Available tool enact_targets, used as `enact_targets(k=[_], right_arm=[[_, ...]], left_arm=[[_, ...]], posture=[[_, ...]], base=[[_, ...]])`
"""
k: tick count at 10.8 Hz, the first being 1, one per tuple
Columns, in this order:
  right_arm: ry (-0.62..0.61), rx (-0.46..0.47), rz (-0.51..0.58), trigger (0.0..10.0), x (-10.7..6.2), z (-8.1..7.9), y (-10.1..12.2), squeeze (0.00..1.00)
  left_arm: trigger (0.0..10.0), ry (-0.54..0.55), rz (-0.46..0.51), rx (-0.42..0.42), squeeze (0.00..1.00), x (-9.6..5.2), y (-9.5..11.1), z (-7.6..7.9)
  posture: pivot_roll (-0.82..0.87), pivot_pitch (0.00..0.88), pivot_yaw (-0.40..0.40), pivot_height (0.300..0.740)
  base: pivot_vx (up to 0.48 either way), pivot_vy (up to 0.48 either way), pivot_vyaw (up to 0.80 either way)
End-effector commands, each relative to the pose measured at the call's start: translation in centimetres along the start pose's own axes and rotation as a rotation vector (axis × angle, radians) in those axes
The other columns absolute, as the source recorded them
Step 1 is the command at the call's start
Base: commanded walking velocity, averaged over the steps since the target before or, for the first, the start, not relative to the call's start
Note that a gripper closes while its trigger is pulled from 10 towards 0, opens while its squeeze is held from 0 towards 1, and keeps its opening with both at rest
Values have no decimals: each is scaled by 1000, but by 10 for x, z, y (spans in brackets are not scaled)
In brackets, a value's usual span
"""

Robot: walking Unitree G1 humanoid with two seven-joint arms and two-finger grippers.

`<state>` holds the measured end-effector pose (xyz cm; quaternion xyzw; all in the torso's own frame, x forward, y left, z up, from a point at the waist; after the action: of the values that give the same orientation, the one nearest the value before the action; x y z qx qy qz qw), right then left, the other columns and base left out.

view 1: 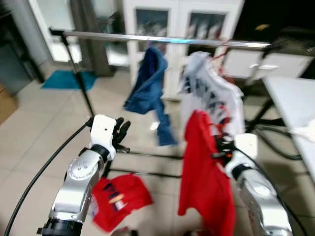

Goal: Hang hanger

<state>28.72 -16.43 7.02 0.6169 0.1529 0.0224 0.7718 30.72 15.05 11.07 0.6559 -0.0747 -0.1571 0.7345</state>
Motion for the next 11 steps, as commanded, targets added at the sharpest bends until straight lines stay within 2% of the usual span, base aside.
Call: enact_targets(k=[1,4,6,8,11], right_arm=[[10,-27,30,10000,2,4,12,0],[18,-28,42,10000,6,4,20,0],[51,-93,29,10000,8,-3,20,0],[27,-93,22,10000,8,-2,19,0],[-2,-100,16,10000,12,0,21,0]], left_arm=[[10000,-1,1,4,0,1,0,2],[10000,7,10,-3,0,2,2,-1],[10000,0,13,-18,0,0,1,0],[10000,-4,10,-15,0,0,0,1],[10000,-26,4,-1,0,0,-1,4]], posture=[[-34,0,24,740],[-26,0,14,740],[-23,0,14,740],[-23,0,15,740],[-21,0,11,740]], base=[[0,0,0],[0,0,0],[352,0,250],[366,0,800],[365,0,0]])
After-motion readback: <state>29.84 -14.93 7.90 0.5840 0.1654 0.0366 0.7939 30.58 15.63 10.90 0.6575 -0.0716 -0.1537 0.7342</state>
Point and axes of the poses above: a point about 5 cm out from each wrist's last joint towards the gripper, its own x axis pointing out of the wrist towards the gripper, its own y axis along the axis of the wrist's last joint, z = x × y, the point moved 3 cm from there along x, pointing out of the wrist towards the gripper, and after that the axes turned 14 degrees about -x, right-handed, at the moved point
